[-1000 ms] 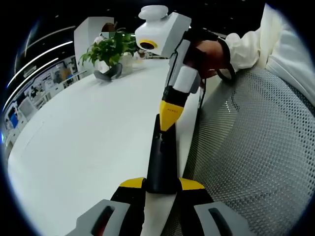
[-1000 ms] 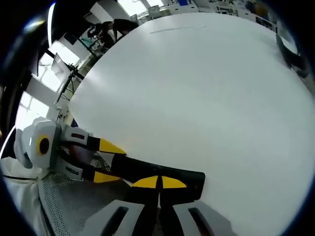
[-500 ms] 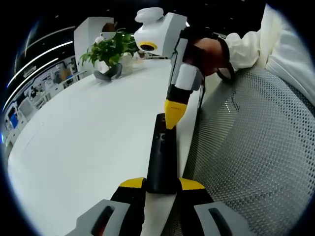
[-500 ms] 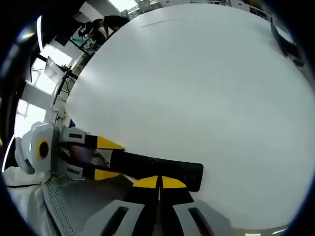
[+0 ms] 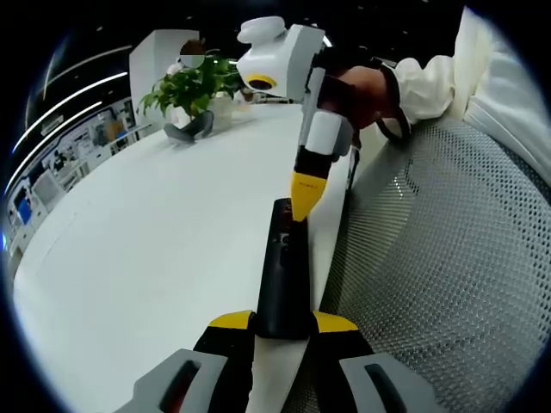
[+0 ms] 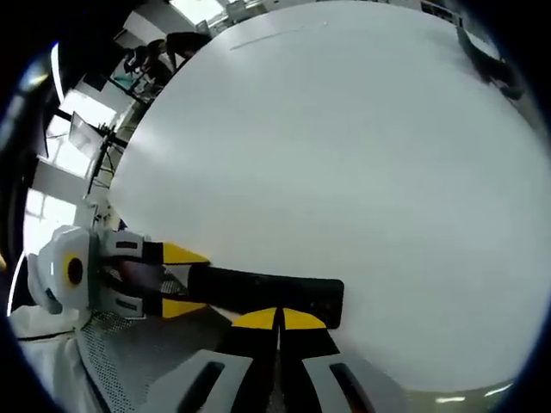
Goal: Press the specified remote control buttons in sequence, fully releasing each button before pressing the next.
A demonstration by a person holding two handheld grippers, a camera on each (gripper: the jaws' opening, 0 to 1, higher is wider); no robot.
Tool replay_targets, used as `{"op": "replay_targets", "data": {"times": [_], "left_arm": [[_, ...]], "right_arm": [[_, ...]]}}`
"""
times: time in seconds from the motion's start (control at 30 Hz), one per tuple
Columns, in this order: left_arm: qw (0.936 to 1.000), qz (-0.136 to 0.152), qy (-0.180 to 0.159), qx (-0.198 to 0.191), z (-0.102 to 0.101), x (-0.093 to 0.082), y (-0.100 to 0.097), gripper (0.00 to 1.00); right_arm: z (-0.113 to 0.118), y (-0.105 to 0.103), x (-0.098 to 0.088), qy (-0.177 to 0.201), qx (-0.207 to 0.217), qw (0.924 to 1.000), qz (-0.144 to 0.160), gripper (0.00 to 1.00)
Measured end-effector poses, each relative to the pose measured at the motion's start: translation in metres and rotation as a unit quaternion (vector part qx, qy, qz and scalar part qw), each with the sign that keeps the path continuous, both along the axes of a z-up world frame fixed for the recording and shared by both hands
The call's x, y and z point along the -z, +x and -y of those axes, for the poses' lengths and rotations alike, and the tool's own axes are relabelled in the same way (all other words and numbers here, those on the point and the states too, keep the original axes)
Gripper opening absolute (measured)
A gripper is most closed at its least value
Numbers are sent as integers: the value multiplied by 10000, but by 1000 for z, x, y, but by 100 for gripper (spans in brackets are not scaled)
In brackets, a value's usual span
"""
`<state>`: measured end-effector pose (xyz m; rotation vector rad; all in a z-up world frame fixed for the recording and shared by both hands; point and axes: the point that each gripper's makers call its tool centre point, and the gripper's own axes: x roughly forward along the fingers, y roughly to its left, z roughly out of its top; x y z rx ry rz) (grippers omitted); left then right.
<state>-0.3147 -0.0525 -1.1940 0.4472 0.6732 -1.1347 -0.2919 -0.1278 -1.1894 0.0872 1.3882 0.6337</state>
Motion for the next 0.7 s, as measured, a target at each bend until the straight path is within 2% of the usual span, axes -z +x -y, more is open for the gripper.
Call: {"op": "replay_targets", "data": {"times": [0.53, 0.7], "left_arm": [[10000, -12, -21, -16, 0, 0, 1, 25], [10000, -9, -16, -9, 0, 0, 1, 25]], "right_arm": [[-1, -2, 6, -107, -300, 9995, -25, 0], [-1, -2, 6, -107, -279, 9996, -8, 0]]}}
